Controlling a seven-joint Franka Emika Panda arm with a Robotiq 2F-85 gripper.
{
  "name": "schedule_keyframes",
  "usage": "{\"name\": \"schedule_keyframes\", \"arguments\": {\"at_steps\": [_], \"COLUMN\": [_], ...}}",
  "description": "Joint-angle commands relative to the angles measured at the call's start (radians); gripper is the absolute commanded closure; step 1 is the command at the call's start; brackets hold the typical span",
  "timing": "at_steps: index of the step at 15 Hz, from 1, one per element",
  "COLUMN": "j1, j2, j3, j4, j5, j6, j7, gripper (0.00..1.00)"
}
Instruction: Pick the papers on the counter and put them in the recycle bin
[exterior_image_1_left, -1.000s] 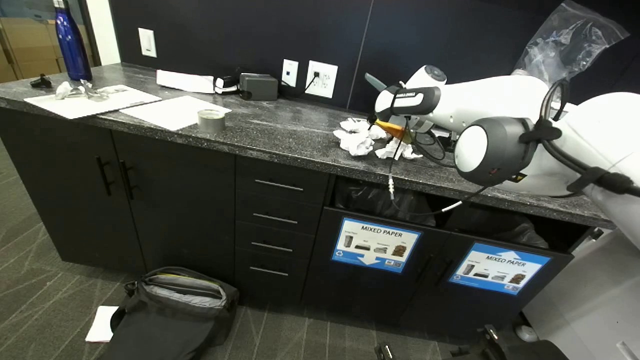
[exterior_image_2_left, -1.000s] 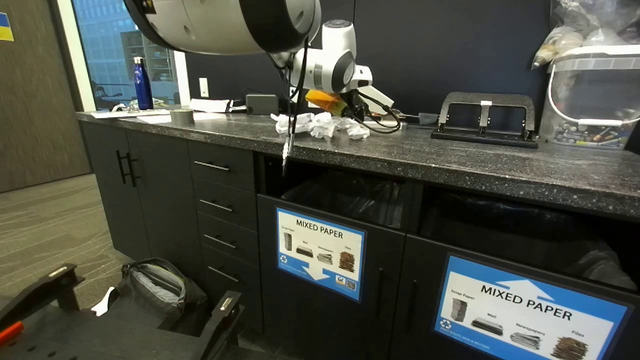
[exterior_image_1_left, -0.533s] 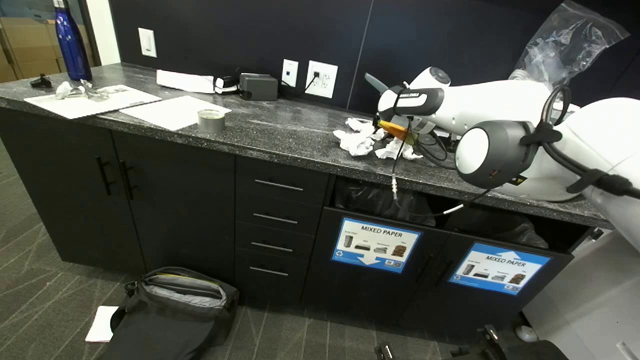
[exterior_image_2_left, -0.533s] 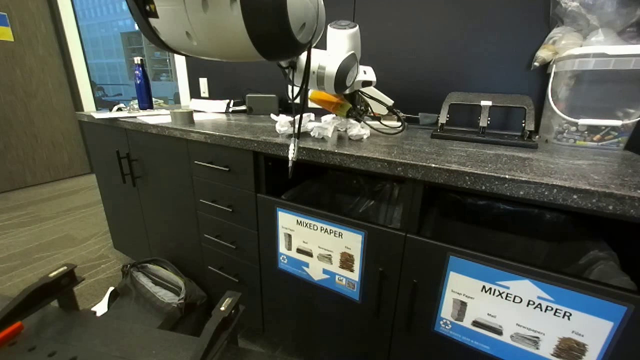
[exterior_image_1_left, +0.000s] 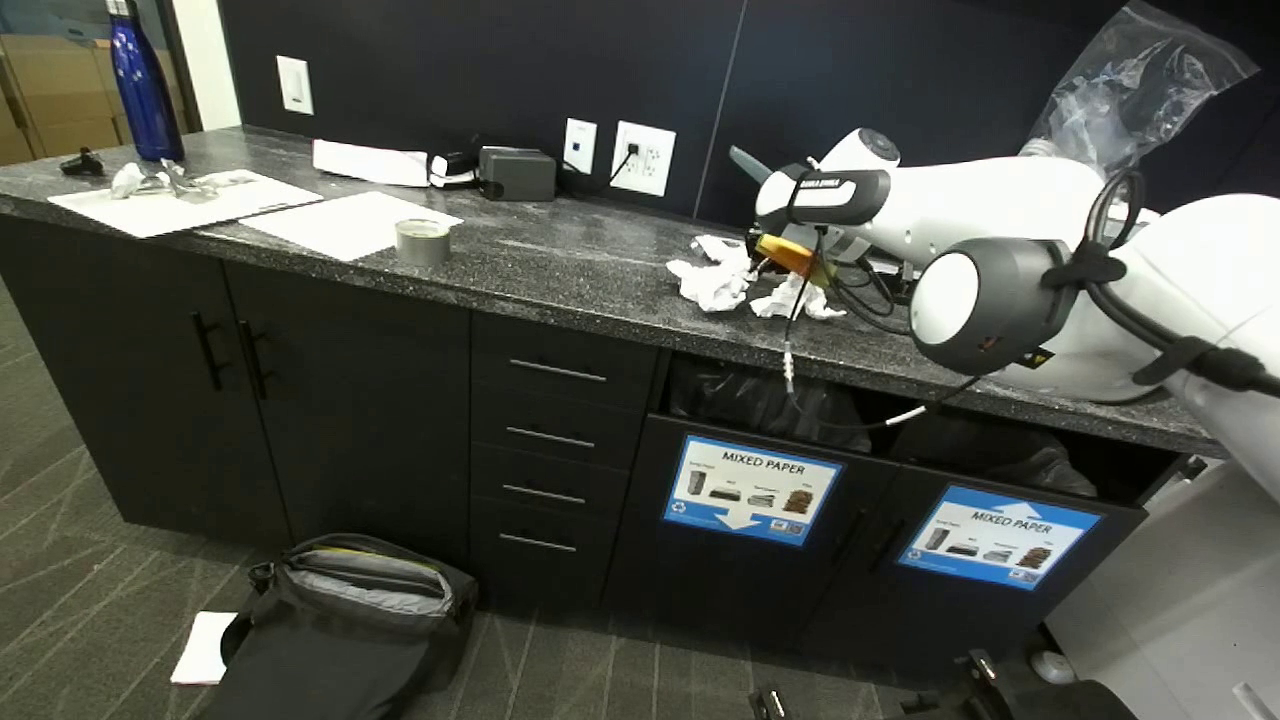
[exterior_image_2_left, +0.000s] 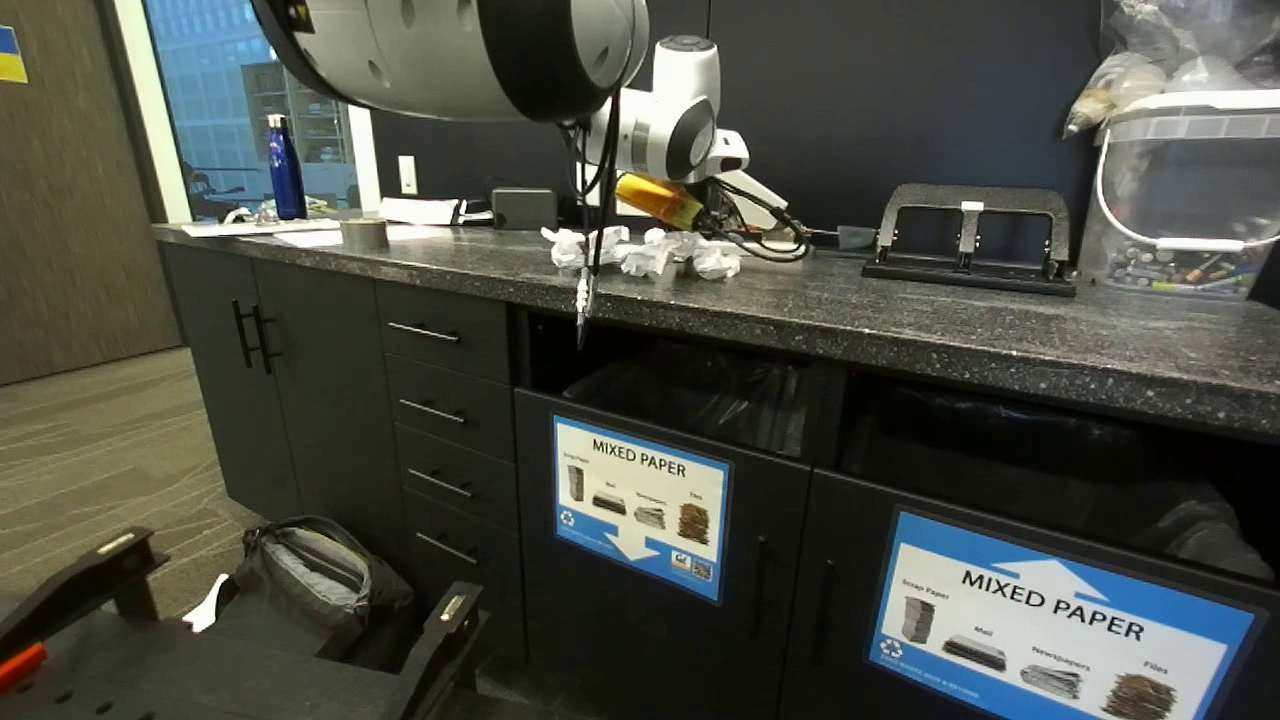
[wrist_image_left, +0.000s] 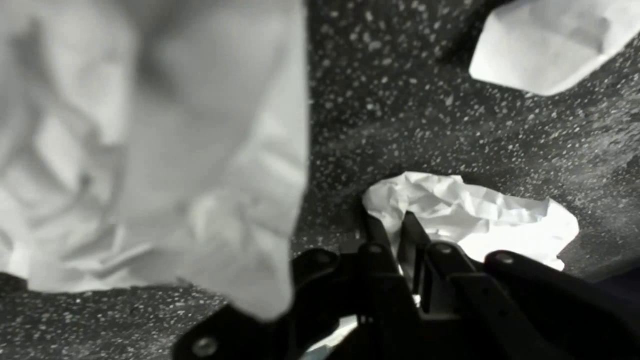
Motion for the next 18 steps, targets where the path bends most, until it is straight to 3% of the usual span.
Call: {"name": "schedule_keyframes", "arguments": {"at_steps": [1,6,7,8,10,12,18], "j1": [0.005,0.045,0.059,0.073,0.093,0.120,0.189], "j2": [0.002,-0.008,0.034,0.029,-0.042,-0.063,-0.154], "j3": [0.010,-0.034,-0.056,-0.072,-0.097,-0.136,-0.261], "j4": [0.033,0.056,0.147,0.156,0.067,0.067,0.048], "j5": [-0.010,-0.058,-0.056,-0.071,-0.086,-0.115,-0.224], "j6": [-0.097,-0.083,-0.133,-0.145,-0.122,-0.139,-0.300], "j7": [-0.053,-0.058,-0.059,-0.051,-0.044,-0.020,0.081], "gripper": [0.87,0.87,0.88,0.87,0.86,0.86,0.86]}}
